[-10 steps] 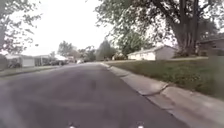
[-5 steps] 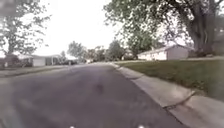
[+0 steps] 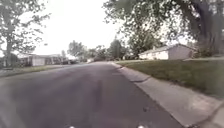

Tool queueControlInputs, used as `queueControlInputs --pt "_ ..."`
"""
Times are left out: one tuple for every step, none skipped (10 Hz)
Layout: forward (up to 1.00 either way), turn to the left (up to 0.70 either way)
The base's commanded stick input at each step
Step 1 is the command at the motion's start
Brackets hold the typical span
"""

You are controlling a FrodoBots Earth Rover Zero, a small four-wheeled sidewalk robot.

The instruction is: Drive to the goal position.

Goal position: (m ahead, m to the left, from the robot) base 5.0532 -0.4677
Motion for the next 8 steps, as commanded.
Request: queueControlInputs --pt "1.0 -0.01" --pt "1.0 -0.01" --pt "1.0 -0.01" --pt "1.0 -0.01" --pt "1.0 -0.01" --pt "1.0 -0.01" --pt "1.0 -0.01" --pt "1.0 -0.01"
